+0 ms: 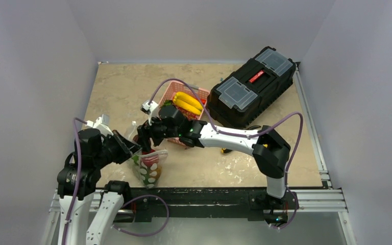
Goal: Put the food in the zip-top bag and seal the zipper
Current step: Place the fake fruit in the zipper food storage bag.
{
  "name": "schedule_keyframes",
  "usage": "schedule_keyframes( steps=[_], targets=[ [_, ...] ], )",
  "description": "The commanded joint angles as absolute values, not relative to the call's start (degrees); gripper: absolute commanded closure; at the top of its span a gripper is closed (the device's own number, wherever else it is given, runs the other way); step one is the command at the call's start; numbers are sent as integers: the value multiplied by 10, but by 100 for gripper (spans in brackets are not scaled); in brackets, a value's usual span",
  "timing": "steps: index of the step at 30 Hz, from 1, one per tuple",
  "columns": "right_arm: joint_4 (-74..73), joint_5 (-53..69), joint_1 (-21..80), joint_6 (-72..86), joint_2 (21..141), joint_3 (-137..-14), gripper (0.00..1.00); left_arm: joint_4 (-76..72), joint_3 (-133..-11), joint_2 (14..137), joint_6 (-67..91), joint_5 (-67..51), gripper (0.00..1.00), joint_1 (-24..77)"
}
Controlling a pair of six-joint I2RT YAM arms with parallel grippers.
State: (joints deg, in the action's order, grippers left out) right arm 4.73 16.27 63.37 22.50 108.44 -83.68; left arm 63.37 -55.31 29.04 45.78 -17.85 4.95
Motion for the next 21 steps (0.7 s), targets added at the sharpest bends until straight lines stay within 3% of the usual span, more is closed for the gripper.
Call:
schedule_keyframes(
  steps=[1,6,9,21],
  targets=[
    [90,205,635,269,1080,-865,45,595,-563,291,451,-199,100,50],
    [91,219,636,280,1088,-875,15,600,-557,283,451,-194,100,50],
    [60,210,636,258,1083,-892,4,605,-555,278,448,-189,100,51],
    [2,152,635,221,1014,-890,1,613,-549,272,445,-173,100,50]
  ],
)
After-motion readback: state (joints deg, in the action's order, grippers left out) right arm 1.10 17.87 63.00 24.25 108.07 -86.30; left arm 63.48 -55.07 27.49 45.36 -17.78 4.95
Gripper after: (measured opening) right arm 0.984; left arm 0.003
